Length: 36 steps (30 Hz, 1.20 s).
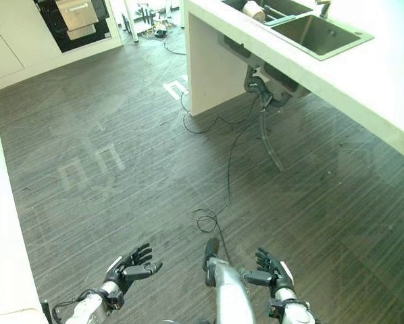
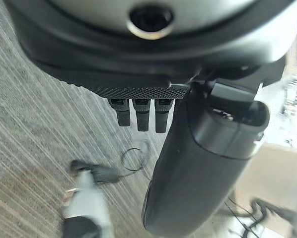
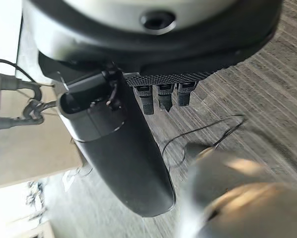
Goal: Place the dishes in the dishwasher.
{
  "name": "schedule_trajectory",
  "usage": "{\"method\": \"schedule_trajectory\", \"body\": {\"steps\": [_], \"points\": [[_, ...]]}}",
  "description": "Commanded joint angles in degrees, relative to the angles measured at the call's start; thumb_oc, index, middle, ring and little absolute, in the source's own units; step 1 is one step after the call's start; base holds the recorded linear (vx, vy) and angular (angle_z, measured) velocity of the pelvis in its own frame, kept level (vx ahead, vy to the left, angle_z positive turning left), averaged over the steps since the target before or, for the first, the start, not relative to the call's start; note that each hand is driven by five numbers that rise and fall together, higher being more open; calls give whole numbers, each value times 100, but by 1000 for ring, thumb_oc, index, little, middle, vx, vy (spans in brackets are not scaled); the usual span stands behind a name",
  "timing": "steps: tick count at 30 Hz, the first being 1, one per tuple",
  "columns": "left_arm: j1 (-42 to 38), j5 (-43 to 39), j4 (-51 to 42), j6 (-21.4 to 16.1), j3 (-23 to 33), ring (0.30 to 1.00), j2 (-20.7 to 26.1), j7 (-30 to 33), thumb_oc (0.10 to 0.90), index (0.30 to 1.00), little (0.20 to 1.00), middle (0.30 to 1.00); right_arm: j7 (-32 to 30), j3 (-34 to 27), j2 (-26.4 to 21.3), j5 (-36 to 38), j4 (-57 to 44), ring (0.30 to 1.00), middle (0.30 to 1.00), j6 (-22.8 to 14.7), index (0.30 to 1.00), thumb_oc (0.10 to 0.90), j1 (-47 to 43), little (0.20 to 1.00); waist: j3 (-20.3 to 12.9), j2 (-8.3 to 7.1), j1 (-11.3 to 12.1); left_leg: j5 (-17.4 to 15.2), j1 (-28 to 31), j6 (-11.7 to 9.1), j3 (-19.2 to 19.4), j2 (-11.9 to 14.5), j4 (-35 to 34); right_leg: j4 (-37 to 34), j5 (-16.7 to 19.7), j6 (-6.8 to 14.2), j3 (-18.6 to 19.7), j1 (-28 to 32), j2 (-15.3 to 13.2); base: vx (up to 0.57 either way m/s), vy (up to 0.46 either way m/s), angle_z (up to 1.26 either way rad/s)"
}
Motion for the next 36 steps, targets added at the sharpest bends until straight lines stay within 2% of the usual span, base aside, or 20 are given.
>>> {"method": "schedule_trajectory", "body": {"steps": [1, 2, 3, 4, 5, 8, 9, 10, 13, 18, 19, 21, 23, 25, 27, 28, 31, 32, 33, 36], "points": [[-289, 127, -383, -354, 72, 900, 149, -90, 800, 900, 900, 900, 13, -18, -287, 48, -538, 900, 900, -443, 900, 800, -376, 900, -171, -126, -74, 161, -742, -114, 25, 895, 817, -526, 12, 1166, 984, 1177, -455, 662, -286, -1], [-270, 97, -320, -429, 80, 900, 114, -152, 800, 900, 900, 900, 6, 10, -344, 37, -509, 900, 900, -518, 900, 800, -408, 900, -154, -119, -73, 569, -1005, -338, 46, 989, 1671, -665, -78, 1056, 1059, 1412, -373, 574, -342, 28], [-243, 75, -279, -432, 85, 900, 106, -203, 800, 900, 900, 900, 32, 4, -437, -8, -512, 900, 900, -516, 900, 800, -422, 900, -118, -157, -55, 1093, -1750, -584, 194, 1257, 3158, -918, -179, 874, 1119, 1853, -280, 583, -411, 11], [-266, 202, -240, -380, 112, 900, 108, -226, 800, 900, 900, 900, 31, -15, -463, -3, -506, 900, 900, -523, 900, 800, -444, 900, -33, -236, 0, 1136, -2603, -563, 309, 1427, 3870, -996, -294, 762, 1180, 2210, -244, 485, -337, 7], [-267, 265, -208, -383, 117, 900, 112, -224, 800, 900, 900, 900, 28, 15, -466, 17, -495, 900, 900, -543, 900, 800, -469, 900, -1, -263, 51, 1060, -2749, -501, 300, 1360, 3598, -996, -343, 765, 1235, 2304, -243, 484, -177, -35], [-158, 508, -47, -490, 118, 900, 153, -170, 800, 900, 900, 900, -13, 147, -391, 0, -419, 900, 900, -557, 900, 800, -588, 900, 20, -396, 261, 1019, -2630, -389, 229, 1229, 1073, -996, -561, 895, 1467, 2536, -270, 381, 22, -64], [-140, 505, -13, -498, 112, 900, 157, -162, 800, 900, 900, 900, -31, 172, -386, 20, -410, 900, 900, -550, 900, 800, -595, 900, 27, -411, 291, 1109, -2629, -417, 163, 1208, 780, -996, -589, 910, 1502, 2575, -266, 511, 116, -84], [-27, 620, 126, -543, 157, 900, 123, -121, 800, 900, 900, 900, -89, 282, -365, 122, -398, 900, 900, -511, 900, 800, -600, 900, 22, -320, 455, 1503, -3467, -615, -471, 1400, 395, -996, -641, 895, 1672, 2637, -74, 477, 134, -65], [41, 648, 194, -536, 187, 900, 122, -85, 800, 900, 900, 900, -47, 209, -410, 64, -470, 900, 900, -388, 900, 800, -555, 900, 69, -307, 482, 1534, -3810, -605, -397, 1499, 395, -996, -712, 923, 1688, 2771, -185, 441, 216, -86], [32, 719, 489, -668, 260, 900, 165, -51, 800, 900, 900, 900, -79, 96, -362, 93, -150, 900, 900, -200, 900, 800, -535, 900, -79, -323, 494, 892, -3233, -261, -319, 1130, 395, -996, -881, 1059, 1651, 3156, -401, 537, 350, -84], [-16, 669, 564, -685, 194, 900, 227, -21, 800, 900, 900, 900, -132, 39, -292, 125, -4, 900, 900, -140, 900, 800, -487, 900, -154, -302, 447, 639, -3006, -16, -351, 989, 395, -615, -669, 1145, 1558, 3184, -453, 459, 344, 0], [-74, 659, 601, -659, 162, 900, 268, -8, 800, 900, 900, 900, -178, 13, -230, 104, 153, 900, 900, -140, 900, 800, -470, 900, -200, -297, 414, 506, -2909, 170, -369, 865, 395, 4, -362, 1258, 1516, 3034, -557, 328, 327, 13], [-200, 856, 760, -646, 6, 900, 356, 83, 800, 900, 900, 900, -191, 75, -51, -188, 717, 900, 900, -408, 900, 800, -452, 900, -201, -274, 382, 104, -2533, 554, -330, 577, 395, 2246, 448, 1620, 1241, 2131, -1016, 439, 442, 35], [-254, 681, 840, -612, -63, 900, 318, 183, 800, 900, 900, 900, -183, 182, -33, -170, 1105, 900, 900, -638, 900, 800, -567, 900, -121, -169, 403, -29, -2296, 591, -209, 630, 395, 2545, 278, 1501, 994, 1618, -1169, 296, 181, -19], [-266, 723, 829, -567, -22, 900, 293, 219, 800, 900, 900, 900, -242, 199, -29, -191, 1175, 900, 900, -653, 900, 800, -652, 900, -48, -106, 372, -91, -2151, 538, -121, 740, 395, 1898, 29, 1488, 786, 1415, -1036, 188, -95, -77], [-289, 817, 822, -539, 2, 900, 299, 240, 800, 900, 900, 900, -244, 191, -36, -194, 1225, 900, 900, -687, 900, 800, -689, 900, 38, -84, 331, -187, -2017, 499, -40, 839, 395, 979, 100, 1520, 633, 1282, -1014, 197, -183, -64], [-250, 774, 896, -580, 6, 900, 281, 344, 800, 900, 900, 900, -95, 161, -96, -389, 1398, 900, 900, -760, 900, 800, -772, 900, 139, -42, 267, -533, -1698, 437, 151, 996, 395, -151, 743, 1750, 594, 803, -1195, 232, -197, 1], [-233, 713, 925, -561, -31, 900, 252, 437, 800, 900, 900, 900, -90, 148, -84, -510, 1482, 900, 900, -767, 900, 800, -805, 900, 117, -25, 240, -559, -1628, 407, 146, 1039, 395, -153, 708, 1728, 706, 739, -1160, 464, -474, -64], [-198, 887, 1049, -477, -45, 900, 151, 792, 800, 900, 900, 900, -115, 180, -40, -485, 1740, 900, 900, -758, 900, 800, -888, 900, 3, -50, 247, -520, -1492, 234, 168, 1130, 395, -636, 233, 1540, 678, 1189, -902, 453, -510, -59], [-156, 1057, 1123, -325, -32, 900, 51, 1133, 800, 900, 900, 900, -132, 207, -14, -535, 1861, 900, 900, -601, 900, 800, -942, 900, -69, -147, 289, -437, -1269, 80, 218, 1143, 395, -994, 100, 1379, 752, 1580, -722, 322, -368, -8]]}}
